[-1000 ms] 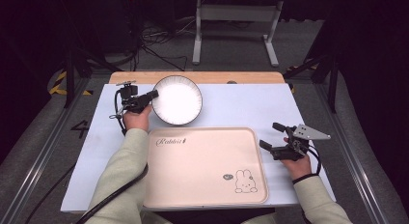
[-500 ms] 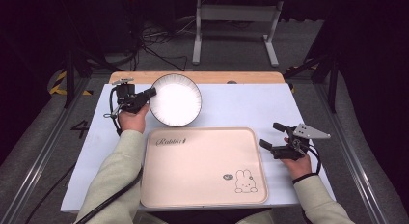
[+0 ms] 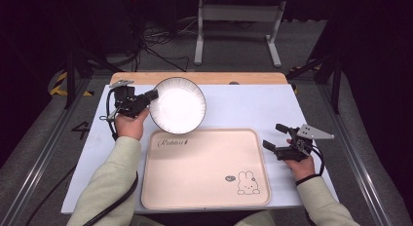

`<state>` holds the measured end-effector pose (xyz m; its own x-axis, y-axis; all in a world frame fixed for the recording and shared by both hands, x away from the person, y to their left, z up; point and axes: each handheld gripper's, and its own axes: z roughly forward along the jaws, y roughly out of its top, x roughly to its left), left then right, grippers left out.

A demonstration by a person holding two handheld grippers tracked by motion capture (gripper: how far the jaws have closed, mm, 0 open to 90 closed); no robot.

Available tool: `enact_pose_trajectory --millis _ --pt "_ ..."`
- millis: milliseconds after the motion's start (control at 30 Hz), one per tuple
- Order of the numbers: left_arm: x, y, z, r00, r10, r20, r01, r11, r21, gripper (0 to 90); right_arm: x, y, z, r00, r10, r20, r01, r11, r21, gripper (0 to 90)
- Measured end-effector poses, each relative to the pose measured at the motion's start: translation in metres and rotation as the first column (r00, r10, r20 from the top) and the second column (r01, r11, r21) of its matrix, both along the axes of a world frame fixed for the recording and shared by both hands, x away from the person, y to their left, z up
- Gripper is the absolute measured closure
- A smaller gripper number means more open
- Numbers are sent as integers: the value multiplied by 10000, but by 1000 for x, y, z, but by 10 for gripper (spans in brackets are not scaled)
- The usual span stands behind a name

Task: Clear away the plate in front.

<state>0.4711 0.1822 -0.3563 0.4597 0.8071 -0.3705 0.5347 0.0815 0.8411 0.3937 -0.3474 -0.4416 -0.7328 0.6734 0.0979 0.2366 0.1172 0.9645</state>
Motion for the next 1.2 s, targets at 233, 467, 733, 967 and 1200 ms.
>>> enact_pose_trajectory --millis 233,467,733,967,1200 --pt "-14 0 13 9991 -381 160 380 9993 59 832 0 1 0 10000 -23 -38 22 10000 -80 39" --pt "-25 -4 20 9963 -799 312 793 9967 175 832 0 1 0 10000 -25 -34 25 10000 -91 39" --pt "-34 -15 25 9870 -1598 189 1589 9864 417 832 -1 1 0 10000 -2 -47 2 10000 -78 39" --pt "-43 -26 26 9759 -2175 190 2159 9743 639 832 -1 1 0 9999 60 -87 -60 10000 -80 39" --pt "-51 -35 28 9653 -2603 200 2580 9628 806 831 0 2 -1 9999 73 -104 -74 9999 -82 39"
